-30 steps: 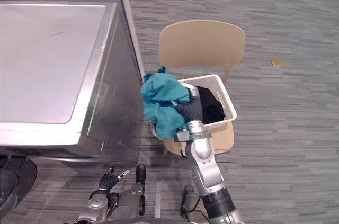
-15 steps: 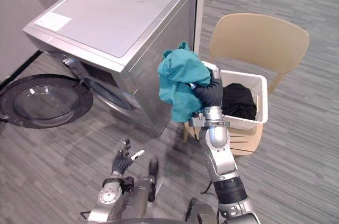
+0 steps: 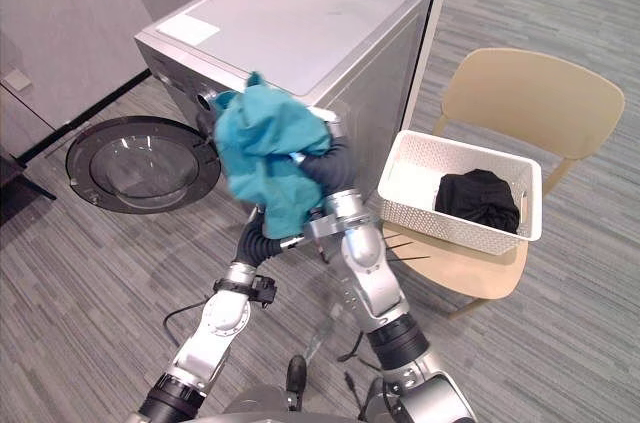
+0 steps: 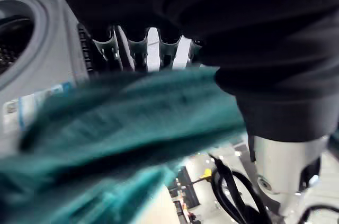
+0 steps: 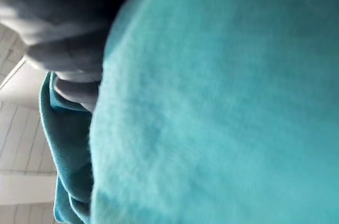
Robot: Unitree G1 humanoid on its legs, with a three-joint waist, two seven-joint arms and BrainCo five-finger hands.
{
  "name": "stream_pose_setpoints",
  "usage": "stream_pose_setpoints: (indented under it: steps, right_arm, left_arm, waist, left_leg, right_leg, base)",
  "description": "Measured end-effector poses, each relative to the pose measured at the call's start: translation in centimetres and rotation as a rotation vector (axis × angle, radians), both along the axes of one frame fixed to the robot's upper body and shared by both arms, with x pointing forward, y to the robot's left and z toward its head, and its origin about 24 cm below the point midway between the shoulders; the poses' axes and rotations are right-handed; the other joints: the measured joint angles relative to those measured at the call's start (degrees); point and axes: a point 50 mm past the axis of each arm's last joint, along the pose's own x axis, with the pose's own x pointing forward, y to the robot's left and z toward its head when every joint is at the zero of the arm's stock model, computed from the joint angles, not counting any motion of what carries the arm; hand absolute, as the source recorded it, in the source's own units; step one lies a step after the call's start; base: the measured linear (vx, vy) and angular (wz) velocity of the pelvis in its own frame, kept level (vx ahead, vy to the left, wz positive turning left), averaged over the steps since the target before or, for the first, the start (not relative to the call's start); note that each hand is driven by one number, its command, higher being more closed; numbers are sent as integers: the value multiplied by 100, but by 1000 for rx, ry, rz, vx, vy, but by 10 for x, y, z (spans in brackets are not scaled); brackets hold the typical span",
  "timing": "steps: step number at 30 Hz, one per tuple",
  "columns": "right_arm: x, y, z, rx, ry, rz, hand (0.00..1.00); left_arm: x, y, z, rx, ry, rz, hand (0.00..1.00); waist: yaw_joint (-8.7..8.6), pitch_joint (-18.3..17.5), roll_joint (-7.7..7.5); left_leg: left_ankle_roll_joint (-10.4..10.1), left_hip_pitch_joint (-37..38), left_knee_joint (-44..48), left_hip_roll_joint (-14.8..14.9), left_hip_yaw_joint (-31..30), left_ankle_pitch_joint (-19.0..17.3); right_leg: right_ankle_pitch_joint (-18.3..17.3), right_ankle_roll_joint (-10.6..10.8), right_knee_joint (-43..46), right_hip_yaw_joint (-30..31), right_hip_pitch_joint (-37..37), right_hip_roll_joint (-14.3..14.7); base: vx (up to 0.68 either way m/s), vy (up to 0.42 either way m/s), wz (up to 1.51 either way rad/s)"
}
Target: Pick up the laundry basket with both hands and put the clothes into the washing machine.
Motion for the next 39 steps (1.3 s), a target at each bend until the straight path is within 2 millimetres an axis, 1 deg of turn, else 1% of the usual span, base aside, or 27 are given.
stream_pose_setpoints:
  steps: [2,3,4,8,10,12,14,19,20,22,25,28,30,32,33,34,35,36,38,39]
  right_arm:
    - [-4,9,-3,36,38,77,100]
    - [-4,10,-4,45,46,86,100]
    - [-5,12,-5,75,68,112,100]
    - [-9,21,-9,114,109,188,100]
    - [-12,25,-12,148,134,225,100]
    - [-12,23,-18,175,167,235,100]
    - [-14,21,-24,190,185,238,100]
    - [-16,20,-28,186,185,260,100]
    - [-16,19,-29,181,187,259,0]
    - [-18,17,-34,176,199,252,0]
    - [-21,12,-44,150,224,234,0]
    - [-23,4,-55,82,238,191,0]
    - [-21,-7,-63,-18,229,114,0]
    - [-19,-22,-68,-112,210,16,0]
    - [-18,-40,-73,-200,191,-87,0]
    - [-18,-51,-74,-251,178,-150,0]
    - [-19,-71,-76,-317,163,-237,0]
    - [-20,-80,-76,-346,156,-272,0]
    - [-24,-119,-79,-484,144,-442,0]
    - [-24,-121,-79,-492,144,-449,0]
  left_arm:
    - [9,-8,10,7,-39,-7,0]
    - [10,-10,11,12,-43,-9,0]
    - [14,-12,14,18,-56,-2,100]
    - [18,-18,22,9,-91,19,100]
    - [22,-18,22,16,-90,48,100]
    - [22,-17,18,26,-72,67,100]
    - [22,-18,15,35,-60,65,100]
    - [22,-17,14,36,-54,60,100]
    - [21,-18,13,32,-47,57,100]
    - [20,-18,10,24,-24,42,100]
    - [14,-15,-1,13,33,31,100]
    - [7,-11,-12,15,82,32,100]
    - [3,-4,-21,-6,130,47,100]
    - [1,6,-26,-24,156,74,100]
    - [-1,16,-29,-40,168,109,100]
    - [-4,22,-32,-55,180,125,100]
    - [-8,32,-39,-72,209,161,100]
    - [-11,38,-42,-75,223,180,100]
    - [-27,67,-61,-88,309,274,100]
    - [-27,68,-62,-89,313,279,100]
  waist:
    - [-10,-51,-10]
    - [-9,-52,-10]
    - [-14,-77,-17]
    - [-17,-93,-19]
    - [-17,-102,-26]
    - [-13,-190,-33]
    - [-12,-256,-55]
    - [-13,-315,-101]
    - [-13,-321,-111]
    - [-11,-347,-147]
    - [-12,-394,-219]
    - [0,-404,-236]
    - [-4,-404,-236]
    - [-12,-405,-237]
    - [-9,-407,-240]
    - [-9,-407,-240]
    - [-16,-407,-240]
    - [-16,-407,-240]
    - [-30,-407,-240]
    - [-30,-406,-240]
  left_leg:
    - [-11,22,5,3,7,9]
    - [-15,34,5,7,8,12]
    - [-24,47,5,29,13,17]
    - [-70,56,0,96,11,46]
    - [-175,76,-87,152,-26,119]
    - [-225,64,-137,191,-60,154]
    - [-225,66,-164,239,-105,175]
    - [-253,69,-165,297,-121,194]
    - [-254,69,-165,299,-123,194]
    - [-254,70,-165,299,-127,194]
    - [-254,70,-168,299,-129,194]
    - [-254,77,-172,295,-130,194]
    - [-252,102,-182,261,-117,194]
    - [-250,126,-185,257,-106,194]
    - [-250,134,-187,255,-103,193]
    - [-249,134,-191,253,-102,193]
    - [-248,134,-200,252,-92,193]
    - [-248,134,-206,252,-79,193]
    - [-247,144,-255,259,-25,193]
    - [-247,143,-256,259,-23,193]
  right_leg:
    - [73,-2,-128,13,76,29]
    - [89,-1,-161,15,101,42]
    - [123,-22,-230,22,138,74]
    - [184,-92,-348,28,191,159]
    - [201,-118,-366,2,192,217]
    - [232,-167,-440,-20,200,272]
    - [233,-170,-443,-59,208,320]
    - [251,-204,-451,-57,209,381]
    - [254,-208,-451,-56,209,384]
    - [254,-208,-445,-55,209,384]
    - [251,-204,-438,-55,207,384]
    - [246,-196,-416,-54,205,379]
    - [245,-195,-406,-37,205,378]
    - [244,-195,-400,-22,219,379]
    - [244,-194,-399,-17,223,378]
    - [244,-193,-399,-15,220,377]
    - [241,-189,-399,-2,208,376]
    - [237,-183,-398,12,197,377]
    - [229,-169,-413,65,162,389]
    - [228,-169,-414,66,161,390]
  base:
    - [20,4,-4]
    - [10,-14,-4]
    - [2,-16,-4]
    - [-3,-29,-2]
    - [-17,-62,3]
    - [-9,-54,5]
    - [3,-55,7]
    - [-2,-8,0]
    - [0,0,0]
    - [0,0,0]
    - [0,0,0]
    - [0,0,0]
    - [0,11,-4]
    - [-3,16,-4]
    - [0,0,0]
    - [0,0,0]
    - [10,4,-5]
    - [14,2,-10]
    - [22,-4,-12]
    - [30,-6,-7]
